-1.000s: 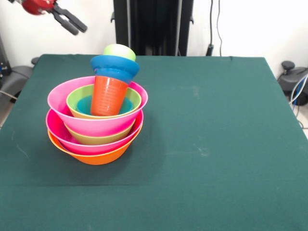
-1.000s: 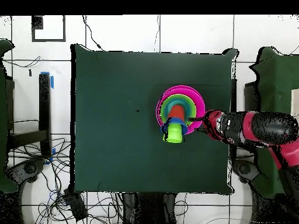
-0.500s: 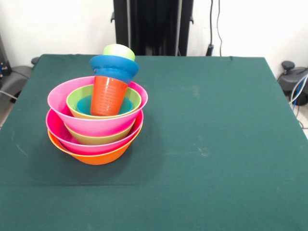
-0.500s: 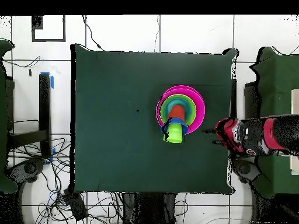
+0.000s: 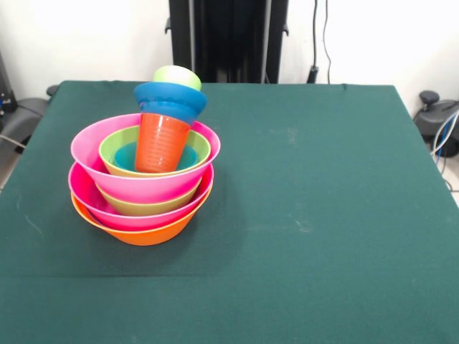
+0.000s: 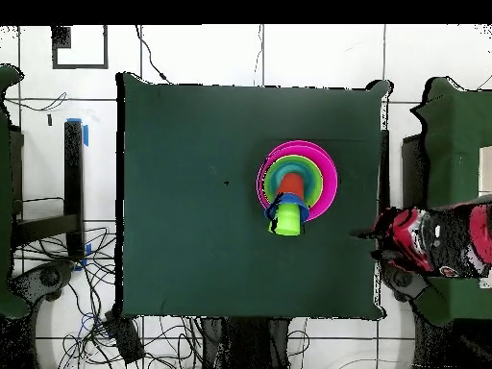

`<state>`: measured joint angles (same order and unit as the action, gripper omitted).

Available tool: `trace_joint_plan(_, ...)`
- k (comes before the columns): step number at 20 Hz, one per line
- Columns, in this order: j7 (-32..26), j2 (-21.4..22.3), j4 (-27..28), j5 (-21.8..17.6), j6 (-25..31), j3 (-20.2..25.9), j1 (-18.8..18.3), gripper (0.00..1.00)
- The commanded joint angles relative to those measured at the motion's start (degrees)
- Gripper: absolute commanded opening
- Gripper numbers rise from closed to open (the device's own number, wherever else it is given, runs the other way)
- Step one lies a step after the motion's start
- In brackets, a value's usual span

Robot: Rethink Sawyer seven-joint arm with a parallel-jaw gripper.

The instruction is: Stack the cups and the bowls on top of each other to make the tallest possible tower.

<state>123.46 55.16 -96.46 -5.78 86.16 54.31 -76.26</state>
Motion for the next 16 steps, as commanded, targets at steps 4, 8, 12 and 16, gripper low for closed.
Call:
trace_joint_plan(4, -8.36, 14.95, 3.30, -4.67, 1.00, 0.68, 3.82, 1.00)
trace_joint_plan(8, -8.79, 19.53, 2.30, -3.89, 0.92, 0.57, 5.04, 1.00)
trace_joint_plan(12, -8.72, 22.84, 0.59, -2.68, -0.91, 0.35, 6.64, 1.00)
trace_joint_plan(16, -9.97, 26.76, -2.63, 0.59, -2.33, 0.06, 7.79, 1.00)
